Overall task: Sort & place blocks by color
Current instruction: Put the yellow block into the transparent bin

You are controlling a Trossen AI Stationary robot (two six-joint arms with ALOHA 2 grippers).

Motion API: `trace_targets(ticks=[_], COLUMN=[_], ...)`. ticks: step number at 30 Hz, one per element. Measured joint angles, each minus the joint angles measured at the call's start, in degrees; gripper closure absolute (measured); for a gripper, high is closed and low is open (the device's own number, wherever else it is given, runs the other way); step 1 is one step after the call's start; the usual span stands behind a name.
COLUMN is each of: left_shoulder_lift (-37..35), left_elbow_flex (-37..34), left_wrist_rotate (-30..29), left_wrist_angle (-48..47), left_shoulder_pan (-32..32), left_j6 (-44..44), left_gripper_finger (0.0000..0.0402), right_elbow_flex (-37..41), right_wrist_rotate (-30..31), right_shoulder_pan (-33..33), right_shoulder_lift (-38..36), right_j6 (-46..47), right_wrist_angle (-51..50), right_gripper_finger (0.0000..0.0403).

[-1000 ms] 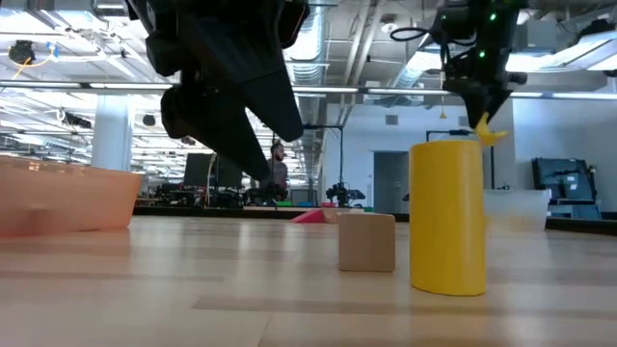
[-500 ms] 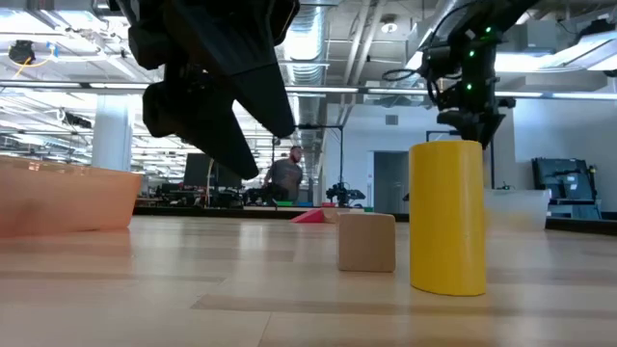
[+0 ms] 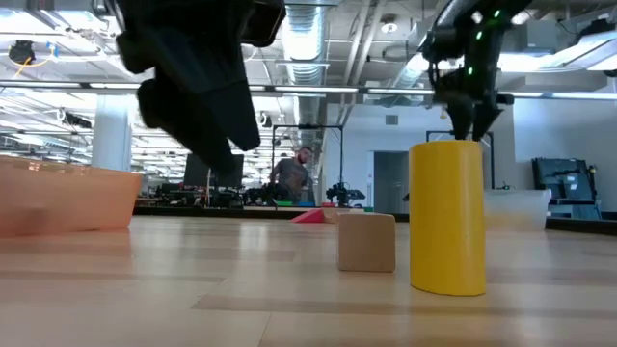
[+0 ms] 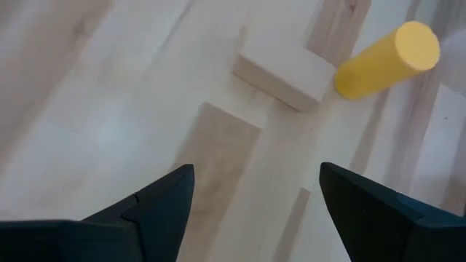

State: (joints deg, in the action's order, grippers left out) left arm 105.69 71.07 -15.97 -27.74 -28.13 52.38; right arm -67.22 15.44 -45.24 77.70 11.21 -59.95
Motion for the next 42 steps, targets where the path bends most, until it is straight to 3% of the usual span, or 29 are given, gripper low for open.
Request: trace_targets(ticks=[5, 11, 21, 26, 33, 38, 42], left_shoulder_lift=[-2.25, -4.61, -7.23, -12.38, -24.75, -30.67, -31.00], left_elbow_flex=[0.00, 0.00, -0.02, -0.70, -9.78, -15.65, -18.23], left_wrist_rotate=[0.15, 2.18, 3.65, 3.73, 8.31, 10.14, 11.41], left_wrist_angle=[-3.76, -7.79, -19.37, -21.07, -20.97, -19.51, -18.14], left_shoulder_pan=[2.68, 6.57, 10.31, 9.08, 4.21, -2.05, -6.53], left_j6=[-8.97, -20.98, -33.42, -36.85, -28.08, -19.96, -14.79], left_gripper_finger=[0.0118, 0.0118, 0.0118, 0.0118, 0.0118, 0.0118, 0.0118], right_elbow_flex=[0.00, 0.00, 0.04, -0.01, 0.00, 0.00, 0.01], right_wrist_rotate=[-6.15, -6.42, -6.57, -6.31, -5.23, -5.11, -8.97], right_shoulder_pan=[8.07, 22.62, 46.55, 59.89, 69.62, 70.71, 69.59], right_shoulder_lift=[-5.99, -9.28, -6.68, -3.55, 4.43, 10.05, 13.93], right_j6=[5.73, 15.39, 34.11, 36.71, 36.52, 36.31, 32.77], right_wrist_angle=[-0.13, -0.05, -1.86, 7.87, 24.48, 31.32, 37.65], right_gripper_finger=[0.0131, 0.0131, 0.0131, 0.0132, 0.0132, 0.0132, 0.0132])
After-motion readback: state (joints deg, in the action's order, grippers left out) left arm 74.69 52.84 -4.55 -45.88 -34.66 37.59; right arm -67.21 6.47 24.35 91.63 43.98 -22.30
